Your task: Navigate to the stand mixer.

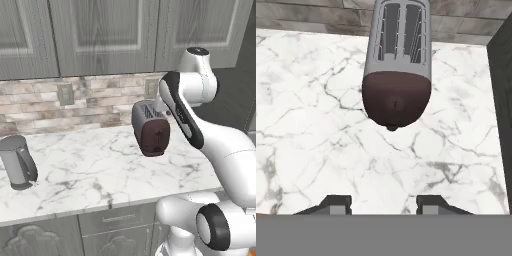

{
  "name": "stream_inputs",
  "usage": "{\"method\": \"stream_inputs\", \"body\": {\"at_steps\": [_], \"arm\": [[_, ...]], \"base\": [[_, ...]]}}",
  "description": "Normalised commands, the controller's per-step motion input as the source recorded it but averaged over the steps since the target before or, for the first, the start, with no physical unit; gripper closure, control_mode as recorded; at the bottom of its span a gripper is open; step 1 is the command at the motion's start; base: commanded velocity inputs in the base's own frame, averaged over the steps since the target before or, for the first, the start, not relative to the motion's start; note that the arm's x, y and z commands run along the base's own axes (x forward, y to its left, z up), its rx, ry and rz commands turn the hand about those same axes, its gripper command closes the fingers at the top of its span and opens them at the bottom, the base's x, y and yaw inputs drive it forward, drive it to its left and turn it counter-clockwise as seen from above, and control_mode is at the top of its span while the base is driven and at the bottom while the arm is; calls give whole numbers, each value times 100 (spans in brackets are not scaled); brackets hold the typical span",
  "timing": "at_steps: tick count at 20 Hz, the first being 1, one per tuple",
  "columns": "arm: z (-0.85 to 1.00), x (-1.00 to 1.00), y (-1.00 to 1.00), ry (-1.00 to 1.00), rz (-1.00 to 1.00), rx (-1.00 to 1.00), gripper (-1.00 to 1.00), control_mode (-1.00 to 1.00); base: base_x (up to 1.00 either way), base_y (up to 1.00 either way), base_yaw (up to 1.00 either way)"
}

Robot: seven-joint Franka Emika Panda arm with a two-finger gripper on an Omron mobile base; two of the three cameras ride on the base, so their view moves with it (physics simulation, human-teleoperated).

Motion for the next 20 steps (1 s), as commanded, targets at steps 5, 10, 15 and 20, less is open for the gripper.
{"method": "stream_inputs", "body": {"at_steps": [5,10,15,20], "arm": [[-1,-41,-5,0,0,0,-100,-100],[-23,-76,-7,2,0,0,-100,-100],[-55,-52,0,4,0,-2,-100,-100],[-65,-41,-1,8,2,-3,-100,-100]], "base": [[0,0,0],[0,0,0],[0,0,0],[0,0,0]]}}
